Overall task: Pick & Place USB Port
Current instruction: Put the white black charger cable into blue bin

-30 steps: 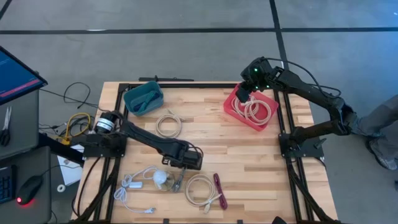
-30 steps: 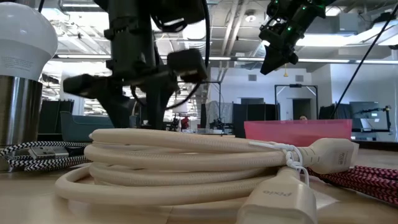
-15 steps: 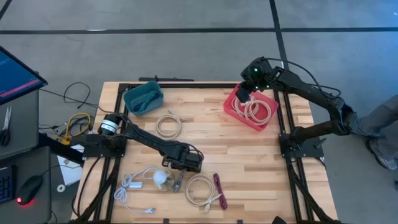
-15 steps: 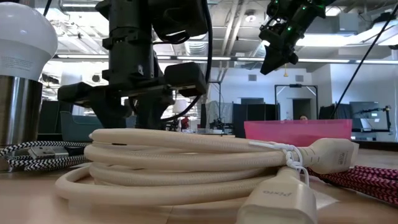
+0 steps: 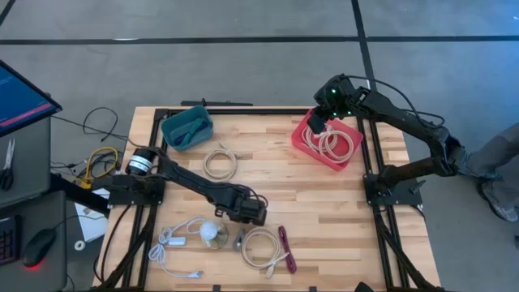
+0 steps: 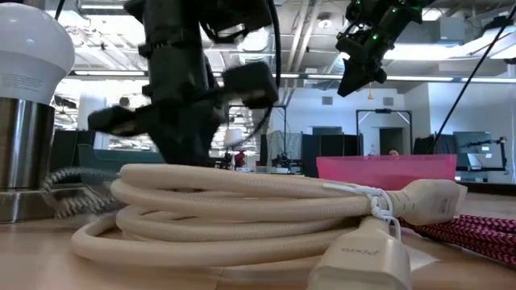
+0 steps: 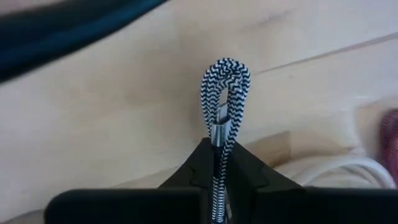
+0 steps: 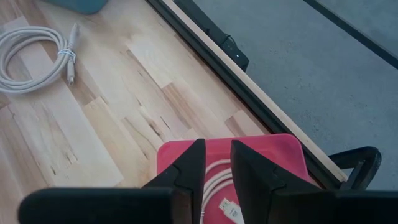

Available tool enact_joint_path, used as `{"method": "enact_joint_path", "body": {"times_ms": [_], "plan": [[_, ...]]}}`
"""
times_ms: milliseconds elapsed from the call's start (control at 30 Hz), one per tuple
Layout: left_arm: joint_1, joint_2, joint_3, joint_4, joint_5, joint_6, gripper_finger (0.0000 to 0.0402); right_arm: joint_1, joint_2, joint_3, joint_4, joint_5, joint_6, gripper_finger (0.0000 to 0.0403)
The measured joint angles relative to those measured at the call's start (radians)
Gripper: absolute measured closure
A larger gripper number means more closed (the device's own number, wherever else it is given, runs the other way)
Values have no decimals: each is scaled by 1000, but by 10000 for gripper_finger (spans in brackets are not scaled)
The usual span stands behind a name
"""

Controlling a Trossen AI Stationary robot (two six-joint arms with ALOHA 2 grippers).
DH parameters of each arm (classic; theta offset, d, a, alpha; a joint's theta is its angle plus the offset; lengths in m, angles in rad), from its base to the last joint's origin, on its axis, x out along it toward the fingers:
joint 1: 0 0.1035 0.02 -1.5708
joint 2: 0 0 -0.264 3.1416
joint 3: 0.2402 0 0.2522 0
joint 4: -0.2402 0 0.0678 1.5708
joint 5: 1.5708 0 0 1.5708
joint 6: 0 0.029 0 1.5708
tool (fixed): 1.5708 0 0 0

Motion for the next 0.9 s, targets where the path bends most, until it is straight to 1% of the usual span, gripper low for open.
{"method": "enact_joint_path", "body": {"times_ms": [167,400,667,800,900], "plan": [[11,-85,1,-29,-131,57,385,0,0,0,0,0,0,334],[67,-240,1,-122,-270,172,385,0,0,0,0,0,2,334],[176,-417,2,-316,-428,354,385,0,0,0,0,0,3,334],[242,-474,2,-435,-507,479,385,0,0,0,0,0,3,334],[305,-506,2,-493,-577,589,385,0,0,0,-1,0,3,334]]}}
